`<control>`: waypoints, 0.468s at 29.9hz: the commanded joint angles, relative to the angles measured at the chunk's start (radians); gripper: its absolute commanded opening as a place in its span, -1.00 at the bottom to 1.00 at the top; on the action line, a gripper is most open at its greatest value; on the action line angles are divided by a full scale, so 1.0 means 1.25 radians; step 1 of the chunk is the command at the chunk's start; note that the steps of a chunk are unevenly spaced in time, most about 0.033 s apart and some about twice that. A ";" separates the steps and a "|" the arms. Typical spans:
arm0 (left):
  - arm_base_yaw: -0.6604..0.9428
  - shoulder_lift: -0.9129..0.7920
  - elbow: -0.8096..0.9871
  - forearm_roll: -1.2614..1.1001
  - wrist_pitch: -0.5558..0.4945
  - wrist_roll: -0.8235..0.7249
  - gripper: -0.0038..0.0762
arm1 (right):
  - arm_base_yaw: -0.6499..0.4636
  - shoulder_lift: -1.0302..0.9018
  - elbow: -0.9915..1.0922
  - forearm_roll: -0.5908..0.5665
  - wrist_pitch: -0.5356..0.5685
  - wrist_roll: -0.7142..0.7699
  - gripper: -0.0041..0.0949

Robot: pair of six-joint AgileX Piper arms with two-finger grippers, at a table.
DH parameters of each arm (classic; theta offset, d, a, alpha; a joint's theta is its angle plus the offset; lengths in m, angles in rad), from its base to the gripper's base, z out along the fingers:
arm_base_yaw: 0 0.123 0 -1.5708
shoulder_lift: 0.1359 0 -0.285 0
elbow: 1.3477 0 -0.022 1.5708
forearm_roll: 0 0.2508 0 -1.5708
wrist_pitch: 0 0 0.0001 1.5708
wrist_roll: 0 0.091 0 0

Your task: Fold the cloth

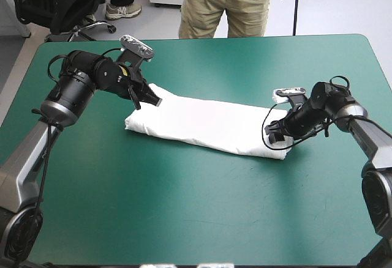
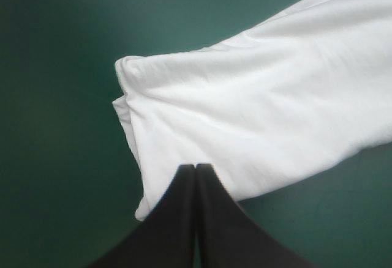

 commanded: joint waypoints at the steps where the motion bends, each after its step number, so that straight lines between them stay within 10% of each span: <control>1: -0.002 -0.031 -0.024 -0.012 -0.030 -0.011 -0.95 | -0.010 -0.042 -0.017 0.019 -0.033 -0.008 0.40; 14: -0.002 -0.029 -0.022 -0.050 -0.042 -0.012 -0.95 | -0.085 -0.006 -0.006 0.125 -0.054 -0.105 0.25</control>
